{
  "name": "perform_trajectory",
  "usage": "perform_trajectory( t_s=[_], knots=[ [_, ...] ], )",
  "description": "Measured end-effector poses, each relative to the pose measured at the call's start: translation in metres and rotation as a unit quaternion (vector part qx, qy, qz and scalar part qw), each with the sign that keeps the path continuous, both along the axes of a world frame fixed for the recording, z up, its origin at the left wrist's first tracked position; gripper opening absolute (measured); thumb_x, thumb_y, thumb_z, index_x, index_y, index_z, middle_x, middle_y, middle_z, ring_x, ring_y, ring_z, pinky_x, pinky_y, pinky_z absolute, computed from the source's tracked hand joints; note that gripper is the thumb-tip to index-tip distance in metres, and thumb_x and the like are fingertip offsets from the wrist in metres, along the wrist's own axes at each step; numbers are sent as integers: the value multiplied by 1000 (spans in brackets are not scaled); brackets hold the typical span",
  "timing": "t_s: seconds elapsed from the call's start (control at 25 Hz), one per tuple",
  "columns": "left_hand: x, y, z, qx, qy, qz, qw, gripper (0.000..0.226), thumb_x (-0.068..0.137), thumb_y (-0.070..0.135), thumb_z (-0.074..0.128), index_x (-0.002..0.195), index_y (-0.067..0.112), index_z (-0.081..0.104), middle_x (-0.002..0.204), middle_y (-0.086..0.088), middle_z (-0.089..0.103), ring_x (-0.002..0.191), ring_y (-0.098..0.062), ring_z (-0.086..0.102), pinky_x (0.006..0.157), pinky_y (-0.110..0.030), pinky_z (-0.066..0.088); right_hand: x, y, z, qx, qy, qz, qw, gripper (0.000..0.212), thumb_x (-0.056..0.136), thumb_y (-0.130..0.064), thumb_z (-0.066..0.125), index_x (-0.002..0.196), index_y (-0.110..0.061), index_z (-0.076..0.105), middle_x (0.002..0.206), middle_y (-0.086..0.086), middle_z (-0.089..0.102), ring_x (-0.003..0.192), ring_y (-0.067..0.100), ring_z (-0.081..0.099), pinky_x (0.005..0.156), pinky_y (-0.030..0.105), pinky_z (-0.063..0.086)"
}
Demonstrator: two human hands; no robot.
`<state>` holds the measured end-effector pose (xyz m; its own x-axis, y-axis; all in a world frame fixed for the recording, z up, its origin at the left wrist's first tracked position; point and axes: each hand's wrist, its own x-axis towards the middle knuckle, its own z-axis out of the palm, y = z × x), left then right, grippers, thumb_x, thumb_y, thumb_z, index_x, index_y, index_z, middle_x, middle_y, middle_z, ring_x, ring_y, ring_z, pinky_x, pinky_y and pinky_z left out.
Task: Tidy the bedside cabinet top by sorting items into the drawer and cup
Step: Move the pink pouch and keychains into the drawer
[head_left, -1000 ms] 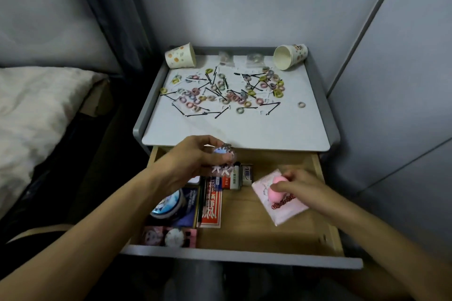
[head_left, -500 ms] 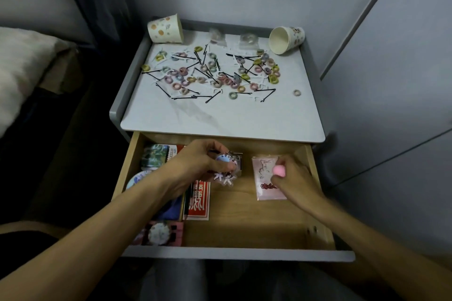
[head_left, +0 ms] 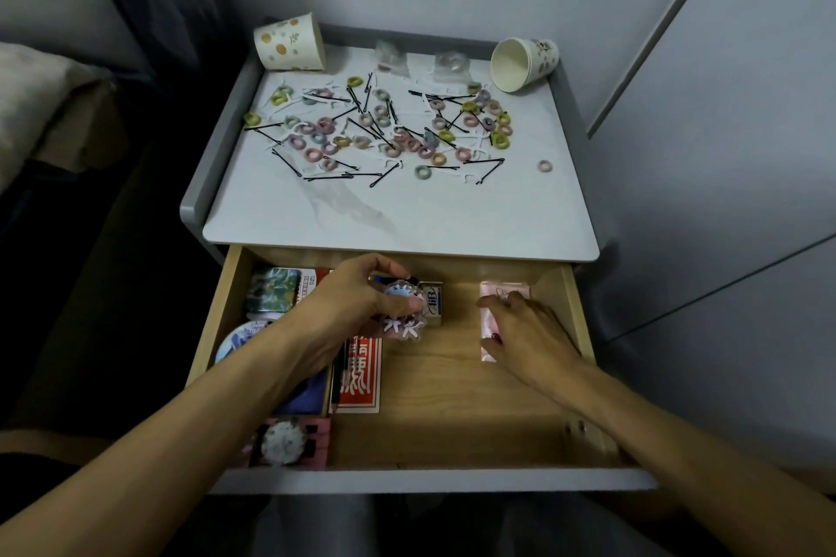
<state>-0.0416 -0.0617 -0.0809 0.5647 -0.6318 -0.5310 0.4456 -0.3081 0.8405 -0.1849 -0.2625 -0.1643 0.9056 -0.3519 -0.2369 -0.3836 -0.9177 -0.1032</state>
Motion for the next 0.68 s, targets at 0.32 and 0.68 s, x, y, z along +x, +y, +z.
perform_trajectory(
  t_s=[0.32, 0.68],
  knots=[
    [0, -3, 1, 8, 1, 1, 1000, 41, 76, -4, 77, 111, 6, 57, 98, -22, 68, 68, -20, 71, 54, -26, 55, -4, -3, 5, -6, 19, -1, 1000, 56, 92, -32, 58, 143, -25, 37, 137, 6, 50, 118, 23, 53, 100, 35, 46],
    [2, -3, 0, -3, 5, -4, 1000, 40, 76, -4, 76, 110, 9, 59, 90, -16, 70, 68, -21, 72, 55, -26, 56, -9, -15, 40, 12, -94, 20, 995, 43, 80, -25, 76, 117, -14, 56, 105, 1, 61, 96, 22, 58, 73, 27, 41]
  ],
)
